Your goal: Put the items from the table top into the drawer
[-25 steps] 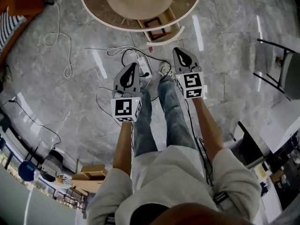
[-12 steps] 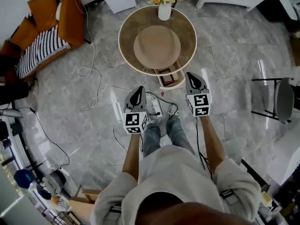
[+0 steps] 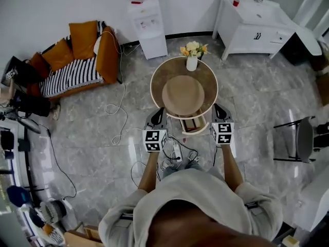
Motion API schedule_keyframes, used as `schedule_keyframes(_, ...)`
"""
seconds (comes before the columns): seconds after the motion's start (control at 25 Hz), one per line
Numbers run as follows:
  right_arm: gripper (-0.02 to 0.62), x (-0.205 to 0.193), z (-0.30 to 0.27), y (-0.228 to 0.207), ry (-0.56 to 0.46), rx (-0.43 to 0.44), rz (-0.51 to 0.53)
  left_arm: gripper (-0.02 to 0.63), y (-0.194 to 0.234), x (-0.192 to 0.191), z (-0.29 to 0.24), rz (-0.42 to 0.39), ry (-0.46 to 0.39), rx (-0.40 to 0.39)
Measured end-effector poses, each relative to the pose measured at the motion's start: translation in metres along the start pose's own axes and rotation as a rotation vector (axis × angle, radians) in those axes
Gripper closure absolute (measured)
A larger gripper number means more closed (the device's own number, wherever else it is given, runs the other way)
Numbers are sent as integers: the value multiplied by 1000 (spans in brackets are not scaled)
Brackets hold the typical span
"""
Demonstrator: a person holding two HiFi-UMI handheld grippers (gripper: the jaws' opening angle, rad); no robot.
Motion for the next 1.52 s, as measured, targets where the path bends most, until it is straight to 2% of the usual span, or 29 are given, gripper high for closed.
schedule_keyframes(0.2, 572, 51, 18, -16, -86, -17, -36, 591, -4, 51, 18, -50, -42, 21)
schedule_keyframes(0.4, 572, 73, 34, -22, -125, -24, -50, 591, -7, 75, 34, -65, -65, 37)
schedule_keyframes(0.68, 572, 69, 51, -22, -136, -42, -73, 591, -5, 88, 52, -93, -90, 51)
schedule_keyframes(0.96, 572, 81, 57, -19, -156, -45, -44, 591, 3, 90, 61, -90, -101, 67)
schedule_keyframes(1.52, 572, 84, 66, 1, -157, -30, -28, 591, 2, 91, 71, -93, -111, 50)
Point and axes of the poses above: the fingertips, and each gripper's own axes: z backward along the fingers, y to its left, x out of its top, the point moved 4 cm from there along z, backward along the fingers, and after that the axes turned 13 degrees about -x, right-handed, at the moved point
